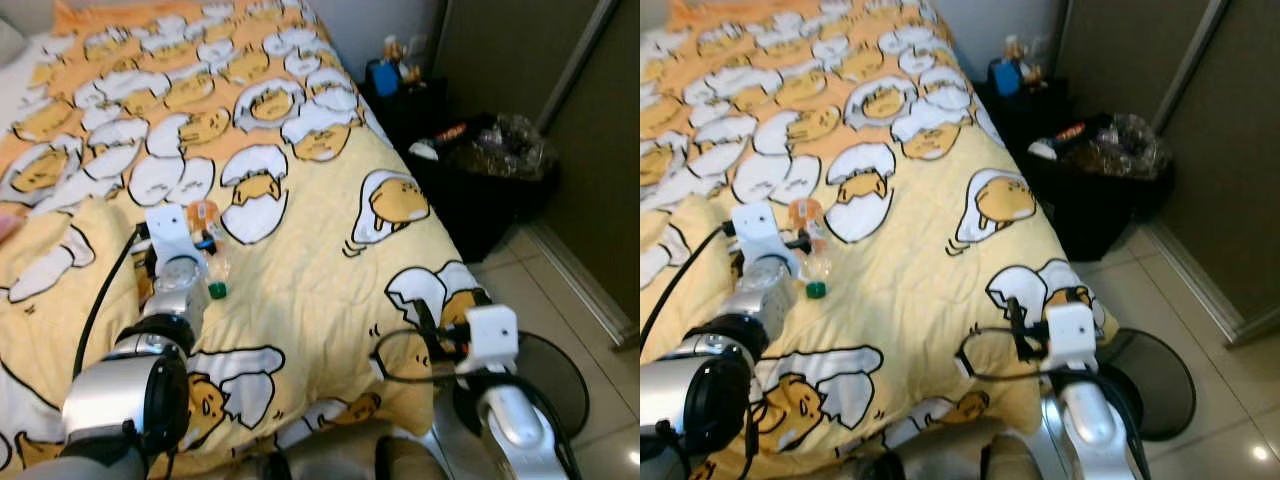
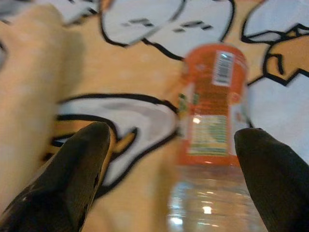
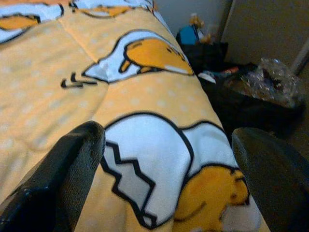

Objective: Clean up the room

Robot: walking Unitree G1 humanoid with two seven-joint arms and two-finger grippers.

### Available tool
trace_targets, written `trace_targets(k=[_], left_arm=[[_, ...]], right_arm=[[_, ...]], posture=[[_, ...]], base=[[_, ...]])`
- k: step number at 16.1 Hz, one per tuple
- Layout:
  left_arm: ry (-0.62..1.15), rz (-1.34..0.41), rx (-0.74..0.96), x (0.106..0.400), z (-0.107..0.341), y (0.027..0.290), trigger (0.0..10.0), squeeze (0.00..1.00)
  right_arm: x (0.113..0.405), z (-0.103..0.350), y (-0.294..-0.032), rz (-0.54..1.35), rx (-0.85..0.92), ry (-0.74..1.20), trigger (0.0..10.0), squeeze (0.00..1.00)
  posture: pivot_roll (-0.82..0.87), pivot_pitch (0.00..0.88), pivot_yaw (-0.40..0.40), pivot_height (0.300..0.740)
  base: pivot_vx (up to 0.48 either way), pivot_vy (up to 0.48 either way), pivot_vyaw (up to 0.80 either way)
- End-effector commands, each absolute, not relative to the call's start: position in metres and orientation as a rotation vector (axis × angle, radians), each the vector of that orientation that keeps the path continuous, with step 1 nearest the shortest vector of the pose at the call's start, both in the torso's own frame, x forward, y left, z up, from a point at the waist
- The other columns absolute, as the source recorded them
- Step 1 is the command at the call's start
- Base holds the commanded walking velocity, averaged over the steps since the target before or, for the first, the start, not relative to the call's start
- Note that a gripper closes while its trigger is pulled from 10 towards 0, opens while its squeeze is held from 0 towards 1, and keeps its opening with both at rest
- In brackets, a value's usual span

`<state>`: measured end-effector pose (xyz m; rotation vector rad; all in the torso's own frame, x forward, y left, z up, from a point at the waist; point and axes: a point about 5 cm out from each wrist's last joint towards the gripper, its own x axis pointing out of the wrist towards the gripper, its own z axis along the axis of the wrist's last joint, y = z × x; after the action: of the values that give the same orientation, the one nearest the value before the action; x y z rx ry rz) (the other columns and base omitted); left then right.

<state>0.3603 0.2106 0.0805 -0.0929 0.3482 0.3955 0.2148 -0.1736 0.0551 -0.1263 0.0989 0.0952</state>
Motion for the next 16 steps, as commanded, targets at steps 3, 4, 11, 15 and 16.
trace_targets(k=[3, 4, 11, 15, 16], left_arm=[[0.319, 0.349, -0.154, 0.368, 0.09, 0.199, 10.0, 0.0], [0.319, 0.349, -0.154, 0.368, 0.09, 0.199, 10.0, 0.0], [0.45, 0.426, -0.146, 0.357, 0.072, 0.206, 0.0, 0.0], [0.444, 0.423, -0.137, 0.359, 0.075, 0.21, 0.0, 0.0], [0.444, 0.42, -0.153, 0.359, 0.075, 0.21, 0.0, 0.0]], right_arm=[[0.198, 0.061, -0.171, 0.133, -0.155, 0.112, 10.0, 0.0], [0.198, 0.061, -0.171, 0.133, -0.155, 0.112, 10.0, 0.0], [0.161, 0.065, -0.162, 0.202, -0.179, 0.182, 10.0, 0.0], [0.155, 0.065, -0.162, 0.183, -0.171, 0.211, 10.0, 0.0], [0.155, 0.064, -0.16, 0.184, -0.17, 0.213, 10.0, 0.0]], posture=[[-0.44, 0.241, 0.083, 0.74], [-0.44, 0.241, 0.083, 0.74], [-0.52, 0.309, 0.095, 0.74], [-0.52, 0.308, 0.114, 0.74], [-0.51, 0.307, 0.116, 0.74]], base=[[0.0, 0.0, 0.0], [0.0, 0.0, 0.0], [0.0, 0.0, 0.0], [0.0, 0.0, 0.0], [0.0, 0.0, 0.0]])
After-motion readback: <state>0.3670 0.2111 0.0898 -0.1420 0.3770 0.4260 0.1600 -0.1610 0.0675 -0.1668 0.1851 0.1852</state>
